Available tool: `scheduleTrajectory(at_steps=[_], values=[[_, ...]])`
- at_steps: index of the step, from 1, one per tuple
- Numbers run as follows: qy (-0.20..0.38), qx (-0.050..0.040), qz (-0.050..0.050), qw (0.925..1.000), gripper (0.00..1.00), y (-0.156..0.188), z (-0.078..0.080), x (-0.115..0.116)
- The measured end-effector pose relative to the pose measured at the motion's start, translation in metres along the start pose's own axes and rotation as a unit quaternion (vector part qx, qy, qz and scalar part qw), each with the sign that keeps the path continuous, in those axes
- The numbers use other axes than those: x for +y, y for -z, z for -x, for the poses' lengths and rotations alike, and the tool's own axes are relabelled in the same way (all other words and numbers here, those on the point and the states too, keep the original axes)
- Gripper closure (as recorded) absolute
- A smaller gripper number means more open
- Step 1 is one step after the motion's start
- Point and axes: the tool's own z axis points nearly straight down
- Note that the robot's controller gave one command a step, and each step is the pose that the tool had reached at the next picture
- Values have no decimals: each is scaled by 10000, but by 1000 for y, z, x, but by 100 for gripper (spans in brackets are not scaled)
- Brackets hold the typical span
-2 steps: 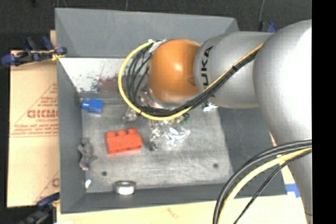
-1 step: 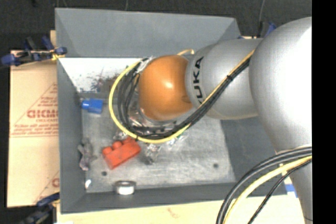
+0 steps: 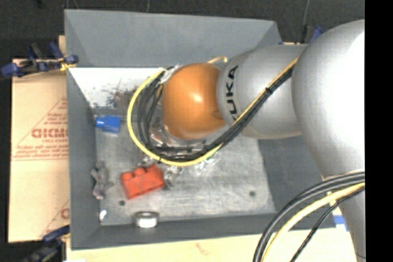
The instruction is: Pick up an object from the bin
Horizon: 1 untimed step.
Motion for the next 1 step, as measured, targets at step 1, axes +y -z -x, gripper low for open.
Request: scheduleTrajectory(at_steps=[1], values=[[226, 18, -10, 9997, 100, 132, -5, 5]])
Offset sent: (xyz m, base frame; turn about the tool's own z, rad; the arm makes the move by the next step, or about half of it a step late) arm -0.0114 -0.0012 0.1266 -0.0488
